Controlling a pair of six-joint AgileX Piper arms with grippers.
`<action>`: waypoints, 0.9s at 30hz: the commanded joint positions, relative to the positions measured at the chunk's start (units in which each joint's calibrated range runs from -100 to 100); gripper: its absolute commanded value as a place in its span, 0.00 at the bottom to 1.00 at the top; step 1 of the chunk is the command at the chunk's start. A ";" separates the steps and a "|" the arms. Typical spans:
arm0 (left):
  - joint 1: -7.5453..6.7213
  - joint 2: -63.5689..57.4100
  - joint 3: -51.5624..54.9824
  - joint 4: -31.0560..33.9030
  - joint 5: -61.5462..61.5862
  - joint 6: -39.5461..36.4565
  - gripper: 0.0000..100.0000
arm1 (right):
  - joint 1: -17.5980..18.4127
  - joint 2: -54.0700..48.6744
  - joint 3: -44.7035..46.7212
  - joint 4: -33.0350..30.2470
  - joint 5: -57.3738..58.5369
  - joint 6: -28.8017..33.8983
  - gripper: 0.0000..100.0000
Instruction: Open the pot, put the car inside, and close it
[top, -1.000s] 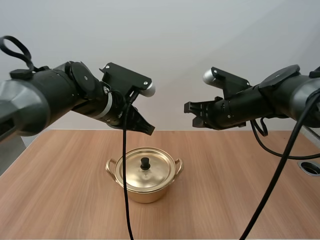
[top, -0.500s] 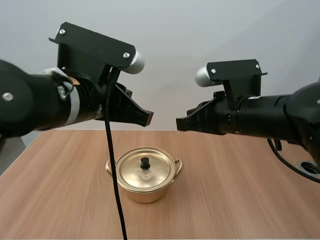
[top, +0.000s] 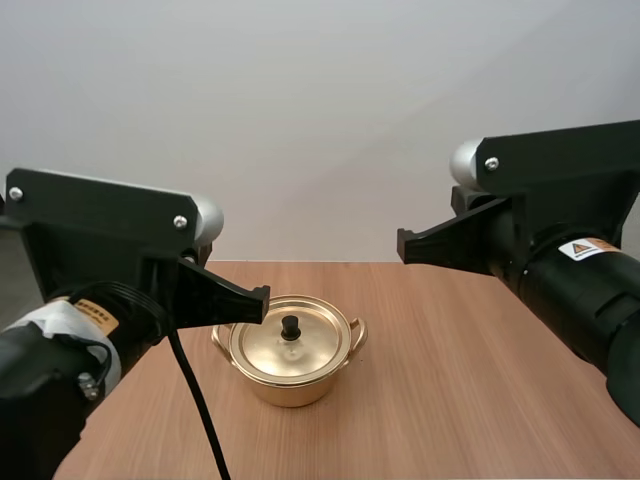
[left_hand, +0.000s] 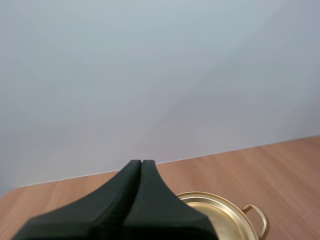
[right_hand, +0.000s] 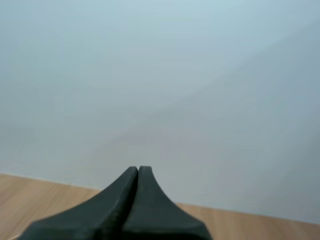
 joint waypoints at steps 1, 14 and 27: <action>0.00 -0.05 11.03 10.61 -22.76 -10.41 0.00 | 0.00 -0.05 0.33 3.32 2.93 -1.05 0.00; 0.23 -6.97 27.82 13.44 -30.45 -14.87 0.00 | 0.00 -0.73 10.89 4.44 5.04 -7.28 0.00; 0.23 -9.00 29.23 13.44 -29.20 -13.74 0.00 | 0.00 -0.73 11.18 5.12 4.78 -7.70 0.00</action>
